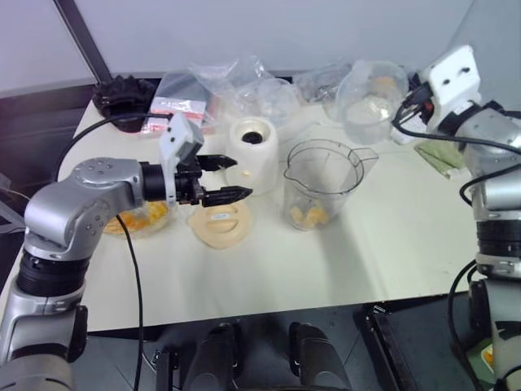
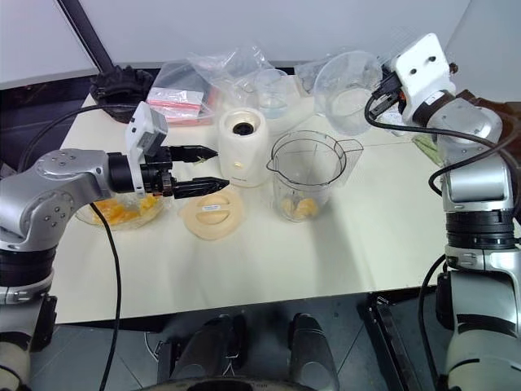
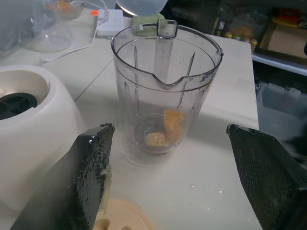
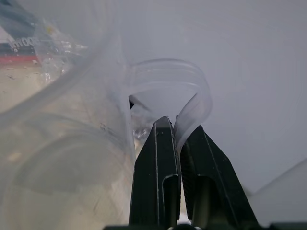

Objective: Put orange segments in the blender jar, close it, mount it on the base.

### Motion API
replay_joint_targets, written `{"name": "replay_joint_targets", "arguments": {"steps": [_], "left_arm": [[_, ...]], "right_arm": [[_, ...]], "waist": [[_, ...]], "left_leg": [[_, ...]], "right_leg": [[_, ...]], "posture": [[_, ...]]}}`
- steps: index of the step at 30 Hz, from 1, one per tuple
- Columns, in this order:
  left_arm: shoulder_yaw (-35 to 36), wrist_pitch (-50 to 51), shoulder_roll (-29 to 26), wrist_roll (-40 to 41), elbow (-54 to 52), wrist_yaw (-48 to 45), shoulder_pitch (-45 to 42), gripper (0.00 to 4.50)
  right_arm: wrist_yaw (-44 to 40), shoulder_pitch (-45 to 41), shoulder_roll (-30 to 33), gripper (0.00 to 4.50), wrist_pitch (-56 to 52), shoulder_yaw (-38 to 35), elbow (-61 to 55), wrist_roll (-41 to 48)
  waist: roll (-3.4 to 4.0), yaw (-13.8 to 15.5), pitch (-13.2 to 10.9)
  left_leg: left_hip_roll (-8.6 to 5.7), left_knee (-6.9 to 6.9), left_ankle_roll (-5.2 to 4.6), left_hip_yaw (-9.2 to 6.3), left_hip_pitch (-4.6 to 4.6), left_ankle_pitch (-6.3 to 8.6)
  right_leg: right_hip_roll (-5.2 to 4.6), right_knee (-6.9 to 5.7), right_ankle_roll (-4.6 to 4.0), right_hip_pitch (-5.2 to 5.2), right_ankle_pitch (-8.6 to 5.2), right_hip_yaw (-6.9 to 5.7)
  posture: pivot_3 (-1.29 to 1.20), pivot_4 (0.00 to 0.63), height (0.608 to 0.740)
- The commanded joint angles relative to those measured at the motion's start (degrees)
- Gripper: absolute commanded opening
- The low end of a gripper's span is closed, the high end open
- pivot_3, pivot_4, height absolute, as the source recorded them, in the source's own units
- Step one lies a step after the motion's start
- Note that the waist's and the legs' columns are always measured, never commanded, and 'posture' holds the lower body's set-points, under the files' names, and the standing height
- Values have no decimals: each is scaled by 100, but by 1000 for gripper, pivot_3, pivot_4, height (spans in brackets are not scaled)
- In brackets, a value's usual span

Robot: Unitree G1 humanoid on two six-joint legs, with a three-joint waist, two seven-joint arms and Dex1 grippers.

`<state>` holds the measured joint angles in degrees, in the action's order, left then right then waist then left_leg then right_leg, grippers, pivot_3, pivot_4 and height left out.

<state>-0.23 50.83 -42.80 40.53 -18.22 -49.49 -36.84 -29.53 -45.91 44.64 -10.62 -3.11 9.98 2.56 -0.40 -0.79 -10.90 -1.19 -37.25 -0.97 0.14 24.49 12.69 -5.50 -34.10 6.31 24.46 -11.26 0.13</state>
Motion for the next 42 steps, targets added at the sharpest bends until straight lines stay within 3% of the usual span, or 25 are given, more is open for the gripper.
{"name": "replay_joint_targets", "arguments": {"steps": [1, 18, 42], "left_arm": [[171, -14, -75, 26, -177, 17, -115, 3937], [139, -35, -51, -1, -225, 38, -60, 3937], [107, -84, 29, -5, -209, 104, -48, 3937]], "right_arm": [[46, -306, 138, 79, 438, -127, -48, -192], [-91, -336, 303, 79, 1632, 104, 315, -956], [-105, -411, 266, 79, 2149, 245, 502, -1391]], "waist": [[0, 0, 0], [0, -2, 0], [0, 0, 0]], "left_leg": [[0, 0, 0, 0, 0, 0], [0, 0, 2, 1, 0, -1], [0, 0, 6, 0, -1, -3]], "right_leg": [[0, 0, 0, 0, 0, 0], [0, -1, 0, 0, 0, 0], [0, -3, 0, 0, 1, 0]], "posture": [[0, 150, 740], [0, 150, 740], [0, 150, 740]]}}
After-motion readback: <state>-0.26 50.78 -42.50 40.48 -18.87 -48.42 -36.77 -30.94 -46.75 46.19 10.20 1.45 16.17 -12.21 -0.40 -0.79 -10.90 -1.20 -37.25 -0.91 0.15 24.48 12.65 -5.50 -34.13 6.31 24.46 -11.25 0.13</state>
